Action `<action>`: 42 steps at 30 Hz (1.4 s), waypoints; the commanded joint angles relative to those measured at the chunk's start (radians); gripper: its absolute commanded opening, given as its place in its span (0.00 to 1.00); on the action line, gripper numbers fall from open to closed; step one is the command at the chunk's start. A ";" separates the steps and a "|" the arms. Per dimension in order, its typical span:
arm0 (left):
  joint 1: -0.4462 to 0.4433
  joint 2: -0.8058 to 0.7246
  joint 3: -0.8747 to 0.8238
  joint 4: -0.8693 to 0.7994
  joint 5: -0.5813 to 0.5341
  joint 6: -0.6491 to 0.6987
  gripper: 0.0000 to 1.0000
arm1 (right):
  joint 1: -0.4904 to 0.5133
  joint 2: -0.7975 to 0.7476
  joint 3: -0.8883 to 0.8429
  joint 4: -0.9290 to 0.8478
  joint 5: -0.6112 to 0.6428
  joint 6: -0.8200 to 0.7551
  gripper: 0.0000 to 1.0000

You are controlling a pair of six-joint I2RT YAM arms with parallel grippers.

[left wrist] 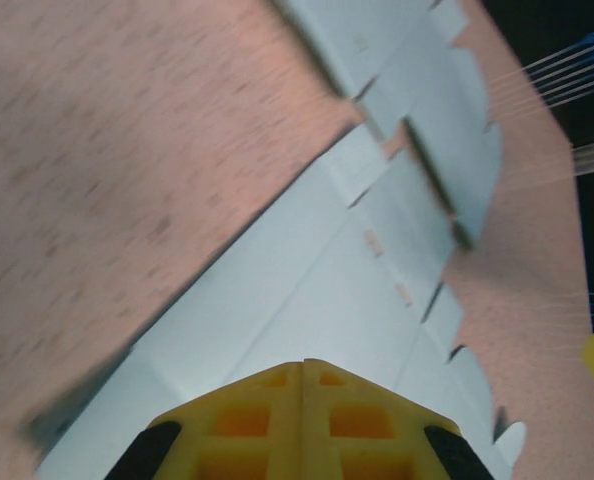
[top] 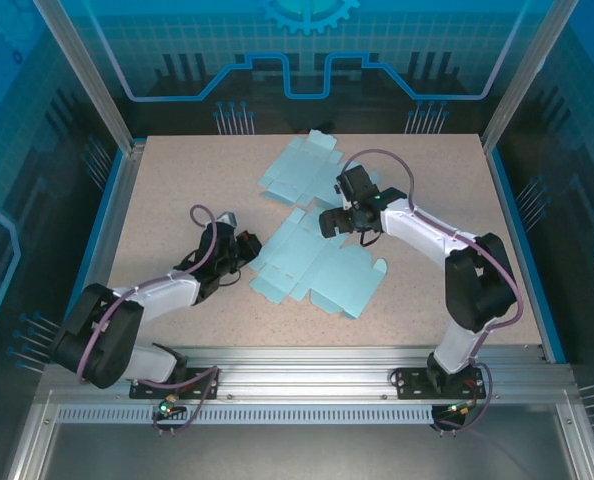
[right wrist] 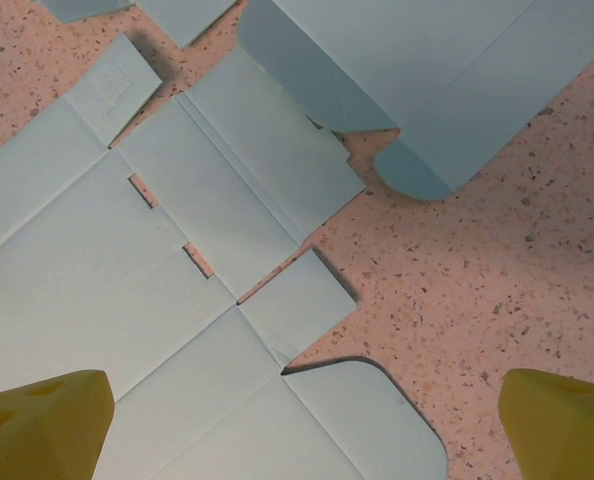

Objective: Fold the paper box

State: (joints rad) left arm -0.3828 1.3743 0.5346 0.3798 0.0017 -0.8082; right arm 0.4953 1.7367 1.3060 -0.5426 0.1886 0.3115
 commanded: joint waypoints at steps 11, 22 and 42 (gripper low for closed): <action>-0.006 -0.089 0.186 -0.305 -0.032 0.039 0.27 | -0.052 -0.145 -0.089 0.010 -0.010 -0.015 1.00; -0.008 -0.208 0.047 -0.487 -0.046 -0.154 0.63 | -0.052 0.038 0.066 0.044 -0.211 -0.011 1.00; -0.015 0.047 -0.039 -0.167 0.074 -0.282 0.58 | -0.045 0.274 0.167 0.075 -0.339 0.020 1.00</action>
State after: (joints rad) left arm -0.3904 1.4017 0.4946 0.1555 0.0395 -1.0672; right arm 0.4507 1.9911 1.4532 -0.4774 -0.1177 0.3153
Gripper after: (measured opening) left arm 0.578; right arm 0.998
